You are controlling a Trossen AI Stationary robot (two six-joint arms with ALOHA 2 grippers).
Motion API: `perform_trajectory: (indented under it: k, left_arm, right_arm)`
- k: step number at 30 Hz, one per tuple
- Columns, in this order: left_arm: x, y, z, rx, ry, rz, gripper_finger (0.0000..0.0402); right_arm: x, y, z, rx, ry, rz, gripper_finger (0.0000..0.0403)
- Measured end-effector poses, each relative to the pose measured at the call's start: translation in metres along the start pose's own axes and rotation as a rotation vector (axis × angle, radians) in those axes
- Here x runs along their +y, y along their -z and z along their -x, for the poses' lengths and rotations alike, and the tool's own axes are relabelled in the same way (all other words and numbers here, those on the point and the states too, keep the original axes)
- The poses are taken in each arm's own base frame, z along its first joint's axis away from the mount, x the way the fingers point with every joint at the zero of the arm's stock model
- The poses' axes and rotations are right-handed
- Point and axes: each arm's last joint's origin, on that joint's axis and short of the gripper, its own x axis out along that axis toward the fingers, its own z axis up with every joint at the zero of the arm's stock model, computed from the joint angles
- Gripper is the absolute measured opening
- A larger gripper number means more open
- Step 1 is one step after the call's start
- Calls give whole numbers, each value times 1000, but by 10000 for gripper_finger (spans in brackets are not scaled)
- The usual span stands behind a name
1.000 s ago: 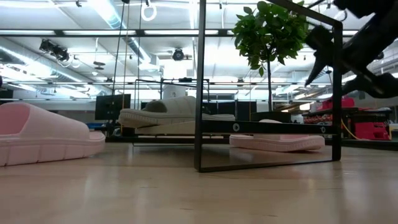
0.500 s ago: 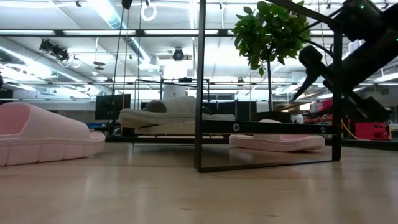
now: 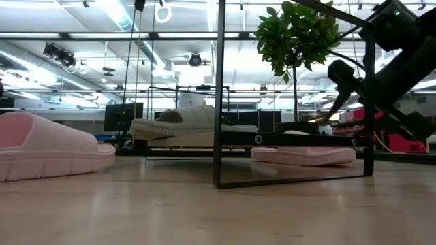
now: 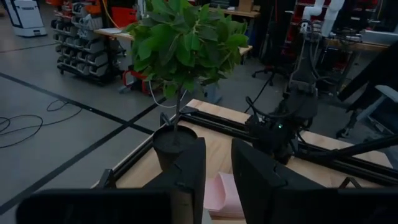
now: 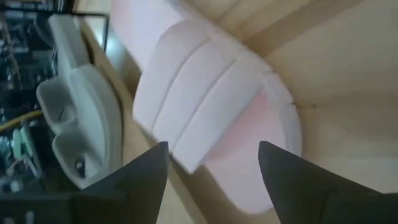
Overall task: Pick and place slides into the shelf
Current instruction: Put the top pink slides on the shelf
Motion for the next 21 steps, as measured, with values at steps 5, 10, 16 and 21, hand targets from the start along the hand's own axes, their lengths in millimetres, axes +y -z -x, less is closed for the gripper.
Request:
perform_trajectory:
  k: [5, 10, 16, 21]
  left_arm:
    - [0, 0, 0, 1, 0, -2, 81]
    - [0, 0, 0, 1, -1, -16, 80]
    - [0, 0, 0, 2, -1, -26, 72]
    - [0, 0, 0, 2, -1, -27, 73]
  right_arm:
    - [0, 1, -7, -37, -5, -45, 254]
    - [1, 4, -16, -38, -11, -84, 254]
    - [0, 5, -25, -88, -21, -146, 250]
    - [-3, 5, -30, -135, -20, -180, 249]
